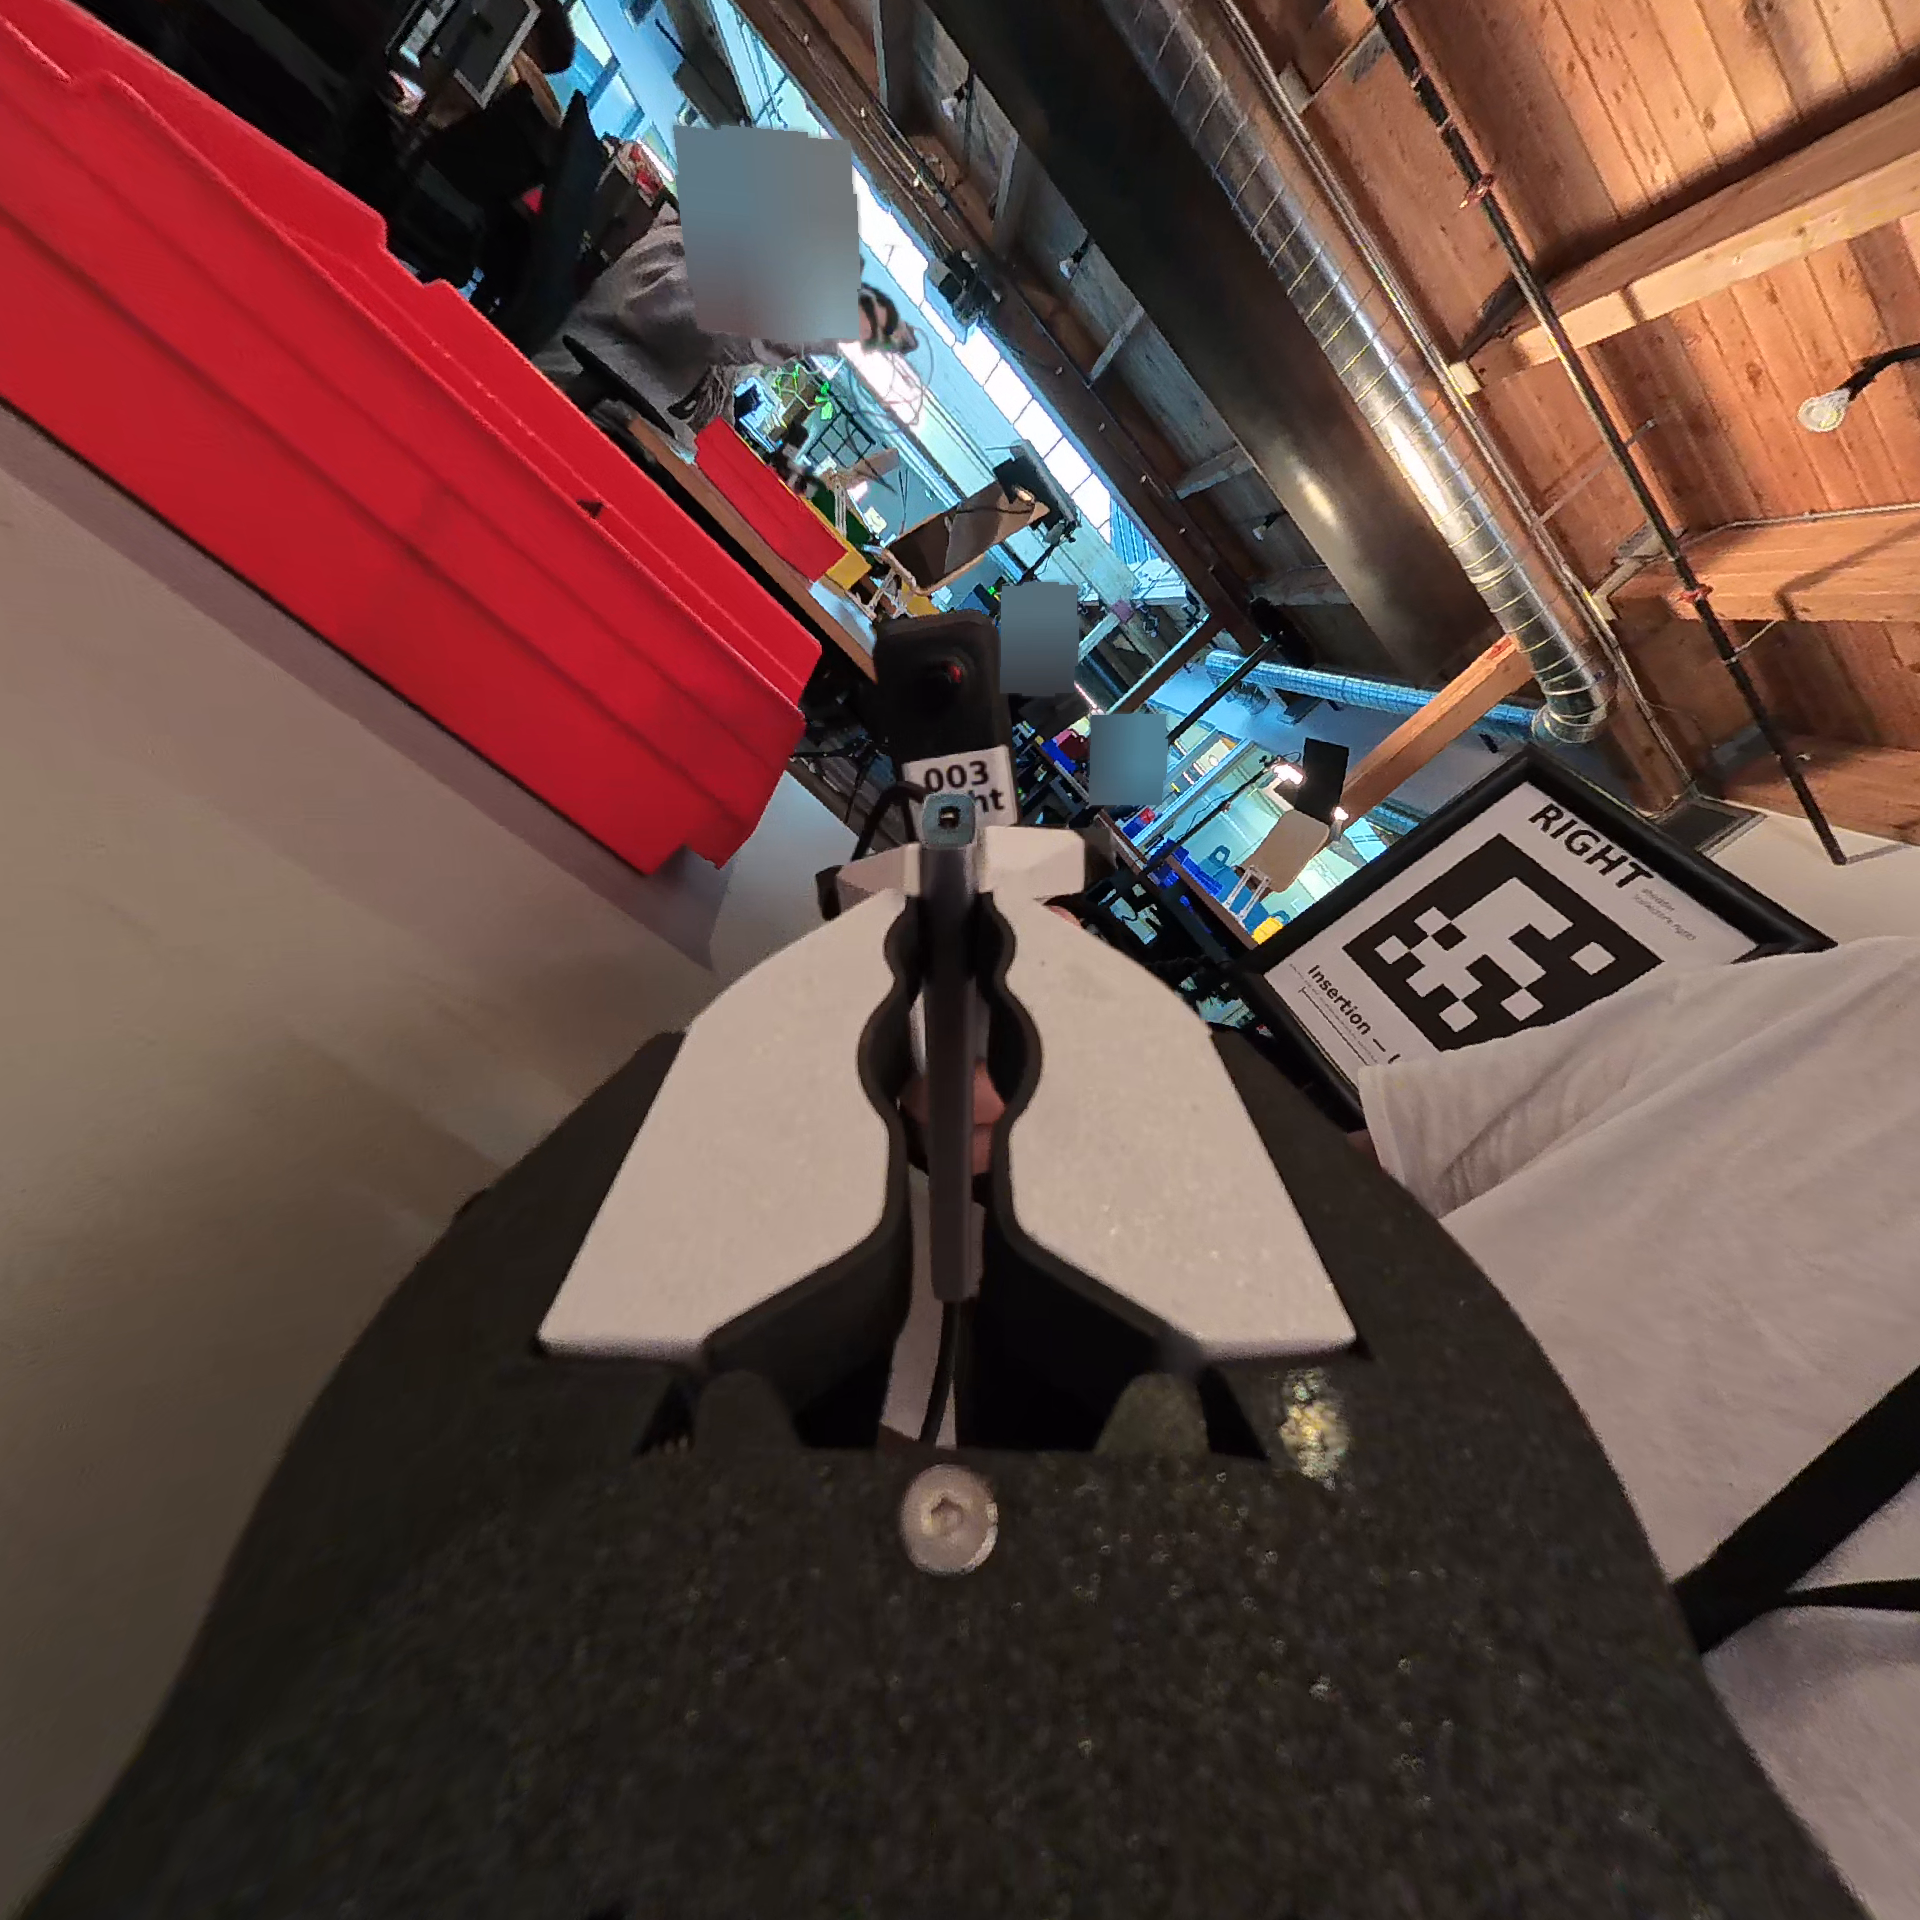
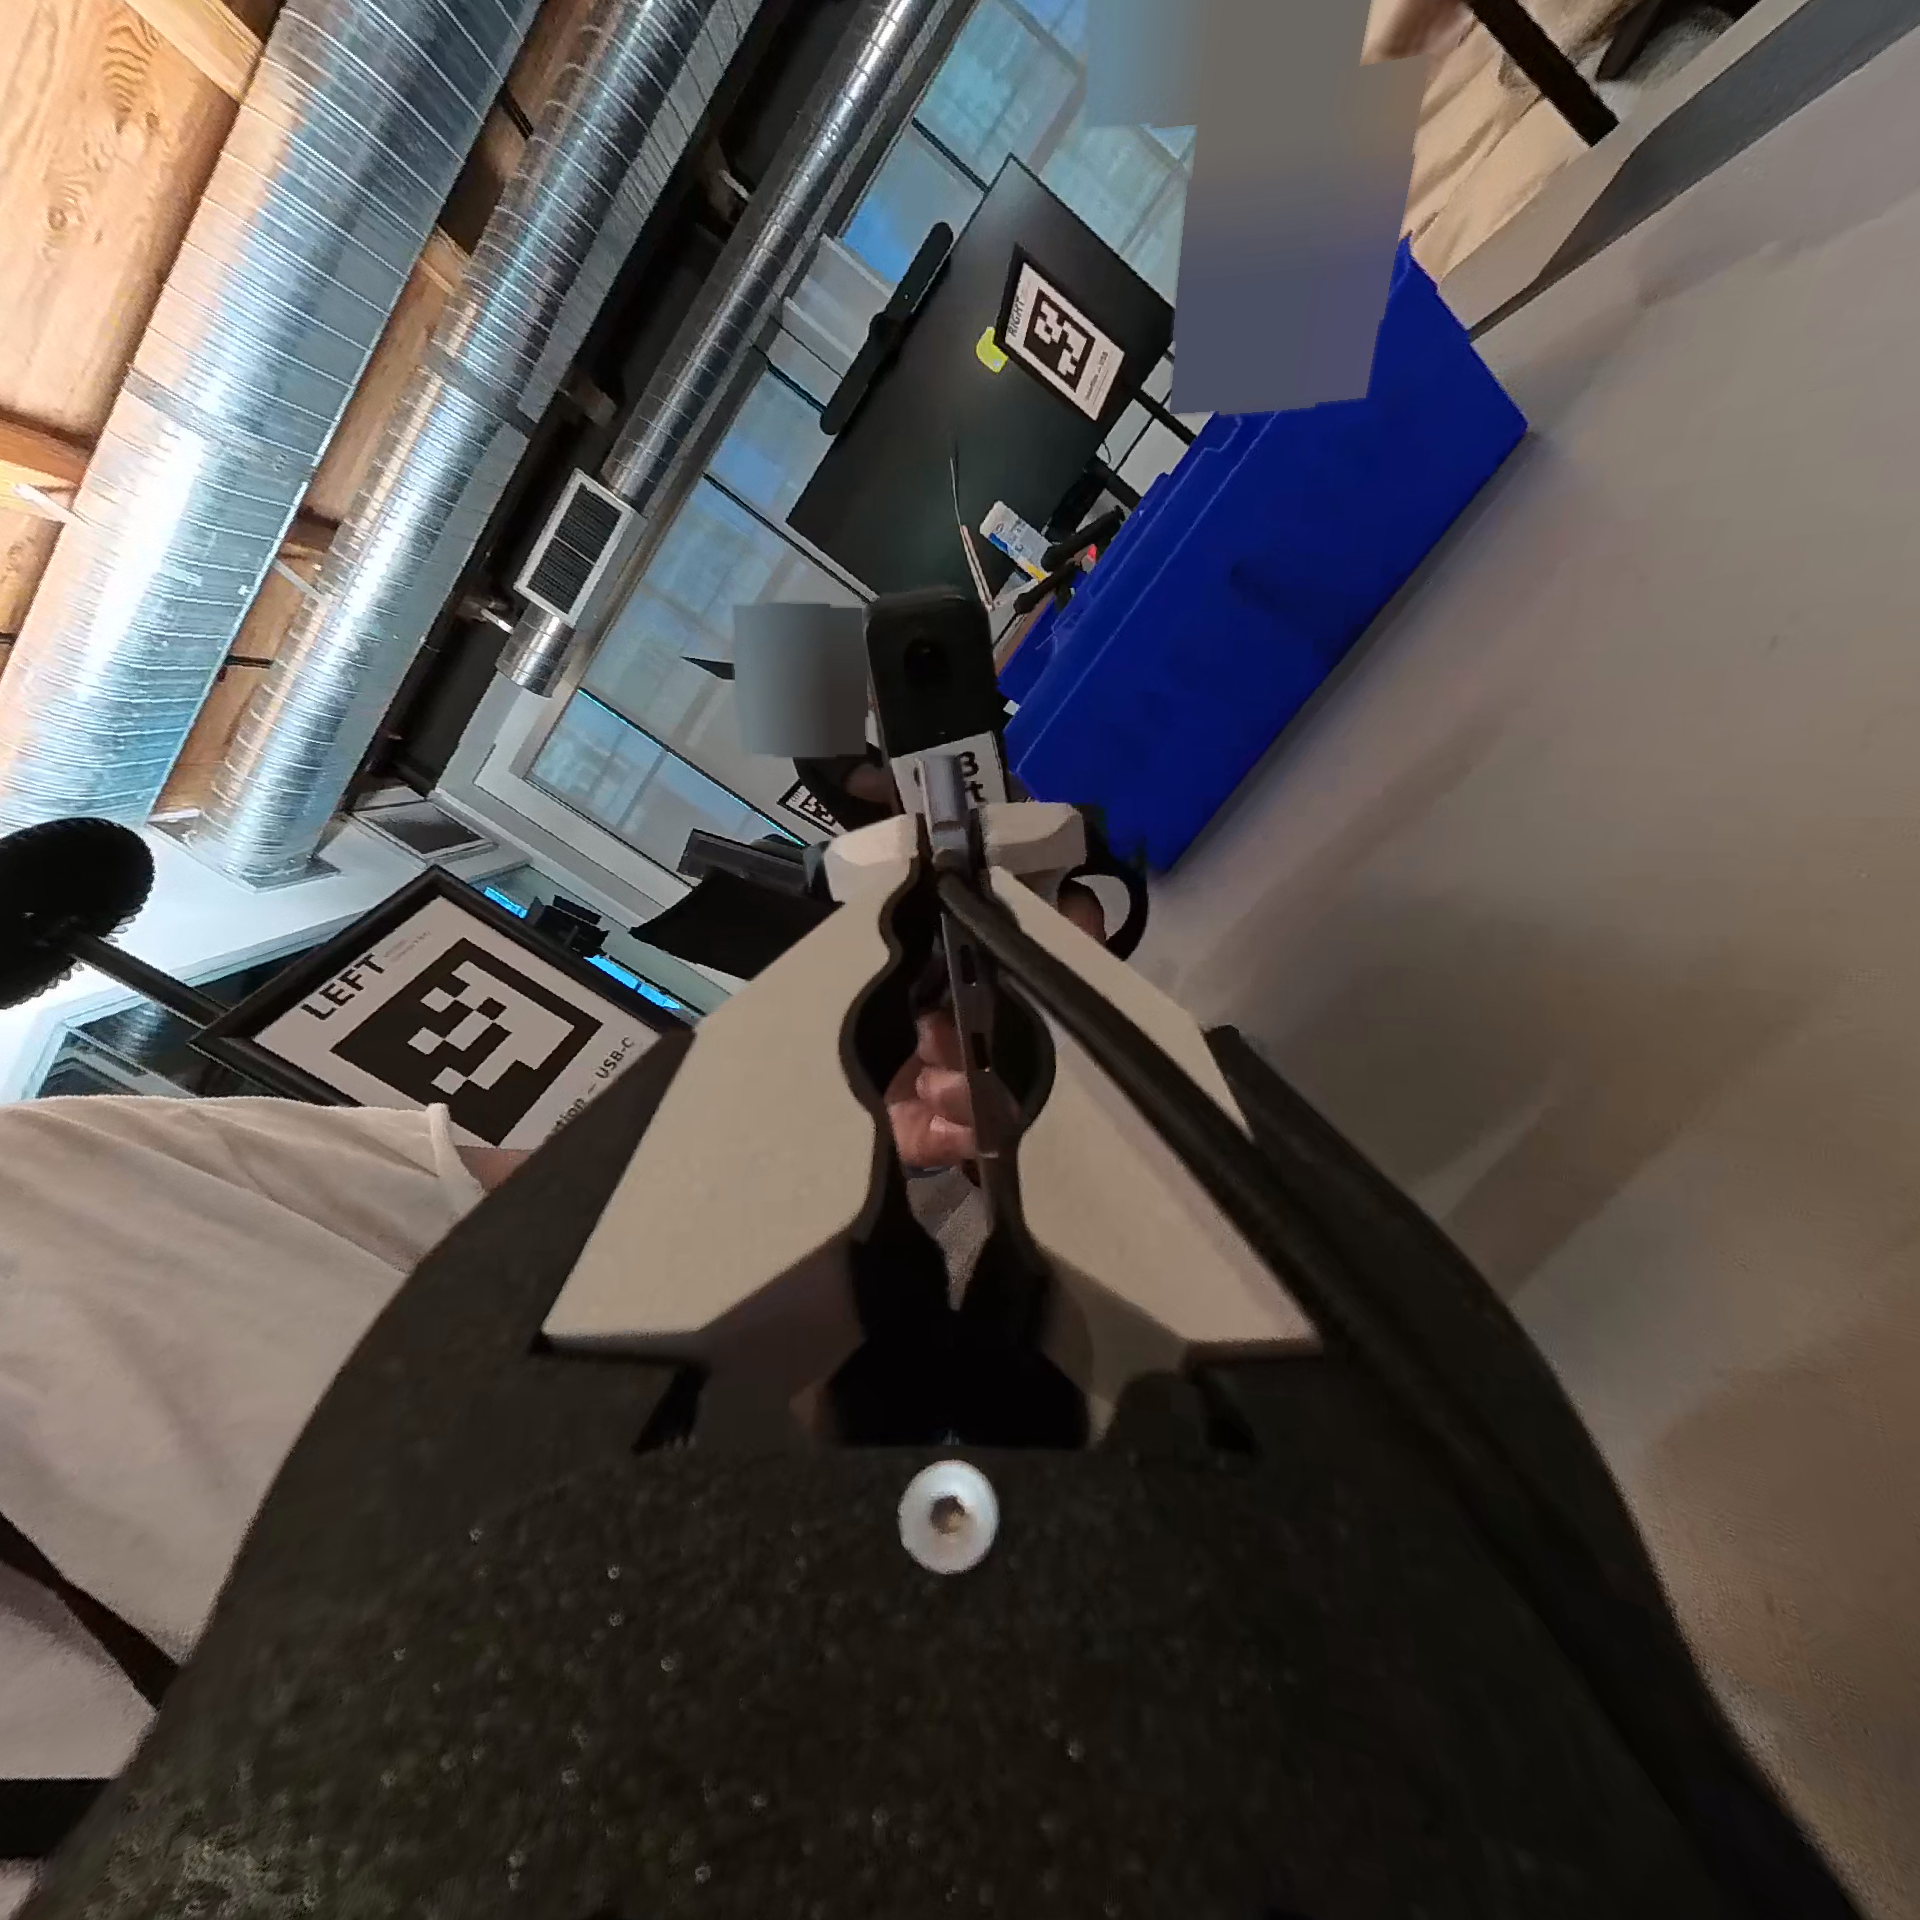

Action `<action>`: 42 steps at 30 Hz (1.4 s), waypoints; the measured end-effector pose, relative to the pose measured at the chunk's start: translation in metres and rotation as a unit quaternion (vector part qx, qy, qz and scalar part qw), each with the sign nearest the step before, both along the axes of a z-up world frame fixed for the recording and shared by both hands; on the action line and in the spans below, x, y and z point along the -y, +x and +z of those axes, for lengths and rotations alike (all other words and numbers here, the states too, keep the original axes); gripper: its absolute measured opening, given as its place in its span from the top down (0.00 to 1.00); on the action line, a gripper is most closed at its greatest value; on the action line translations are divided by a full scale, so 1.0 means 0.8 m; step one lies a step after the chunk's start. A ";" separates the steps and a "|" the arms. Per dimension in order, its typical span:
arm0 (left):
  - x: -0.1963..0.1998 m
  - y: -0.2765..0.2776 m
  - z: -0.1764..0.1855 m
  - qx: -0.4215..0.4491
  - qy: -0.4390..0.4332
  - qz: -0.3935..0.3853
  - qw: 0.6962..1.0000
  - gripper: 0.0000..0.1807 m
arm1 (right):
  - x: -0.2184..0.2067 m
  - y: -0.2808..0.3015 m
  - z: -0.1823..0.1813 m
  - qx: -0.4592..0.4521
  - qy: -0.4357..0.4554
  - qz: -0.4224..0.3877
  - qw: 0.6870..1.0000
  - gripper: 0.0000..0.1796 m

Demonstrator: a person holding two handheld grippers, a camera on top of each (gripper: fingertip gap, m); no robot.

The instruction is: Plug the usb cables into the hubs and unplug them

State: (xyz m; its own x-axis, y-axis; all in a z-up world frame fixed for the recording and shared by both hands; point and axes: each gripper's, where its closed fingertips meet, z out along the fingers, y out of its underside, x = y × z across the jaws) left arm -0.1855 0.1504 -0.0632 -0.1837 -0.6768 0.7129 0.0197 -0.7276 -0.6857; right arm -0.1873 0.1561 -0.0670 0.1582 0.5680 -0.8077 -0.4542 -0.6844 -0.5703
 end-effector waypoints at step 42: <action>0.007 -0.001 0.001 -0.044 0.024 -0.026 0.998 0.95 | 0.008 0.007 0.006 0.021 0.023 0.012 0.999 0.98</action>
